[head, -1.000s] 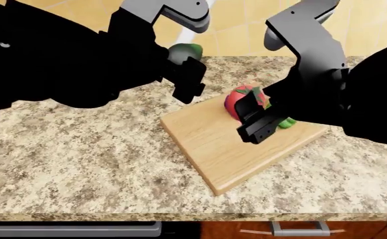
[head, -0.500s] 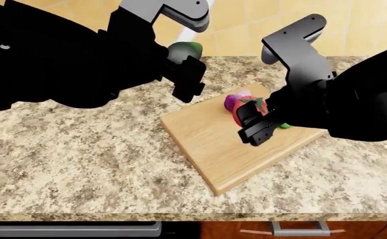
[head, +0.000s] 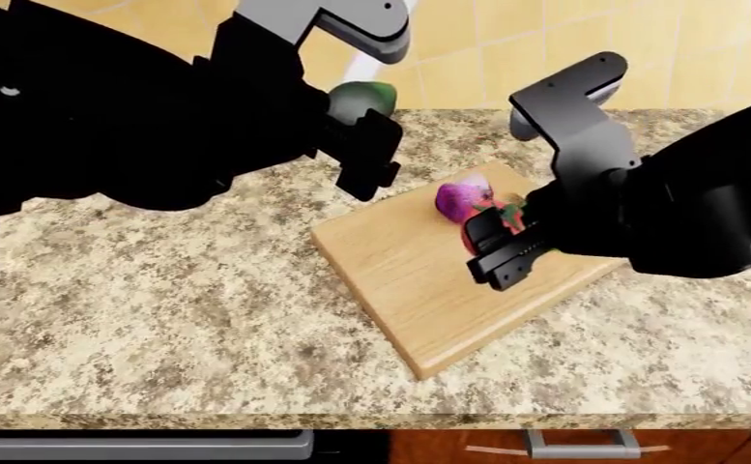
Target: Place the avocado, onion, tomato and bell pepper on the cutting board.
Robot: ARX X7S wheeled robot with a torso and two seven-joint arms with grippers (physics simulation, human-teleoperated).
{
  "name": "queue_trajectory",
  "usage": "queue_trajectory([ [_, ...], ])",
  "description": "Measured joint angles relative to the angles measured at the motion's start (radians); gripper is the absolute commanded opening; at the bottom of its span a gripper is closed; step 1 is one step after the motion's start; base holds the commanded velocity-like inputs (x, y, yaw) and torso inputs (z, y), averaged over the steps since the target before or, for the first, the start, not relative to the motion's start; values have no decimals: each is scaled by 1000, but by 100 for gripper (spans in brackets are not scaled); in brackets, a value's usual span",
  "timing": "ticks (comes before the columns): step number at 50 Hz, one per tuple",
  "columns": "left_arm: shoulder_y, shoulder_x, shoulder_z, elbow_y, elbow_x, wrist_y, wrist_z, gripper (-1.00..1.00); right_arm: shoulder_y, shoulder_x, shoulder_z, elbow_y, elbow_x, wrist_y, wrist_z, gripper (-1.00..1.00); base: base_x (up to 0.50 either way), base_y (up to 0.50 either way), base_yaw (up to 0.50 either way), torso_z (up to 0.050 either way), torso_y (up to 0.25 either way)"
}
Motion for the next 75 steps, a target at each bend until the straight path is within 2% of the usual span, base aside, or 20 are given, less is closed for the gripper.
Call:
queue_trajectory([
  [58, 2, -5, 10, 19, -7, 7, 13, -100, -52, -28, -49, 90, -72, -8, -33, -100, 0, 0, 0, 0, 0],
  [59, 2, -5, 10, 19, -7, 7, 13, -100, -52, -28, -49, 89, -71, -7, -32, 100, 0, 0, 0, 0, 0],
  [75, -3, -8, 10, 25, -11, 7, 10, -100, -10, -13, -24, 56, -39, 0, -4, 100, 0, 0, 0, 0, 1],
])
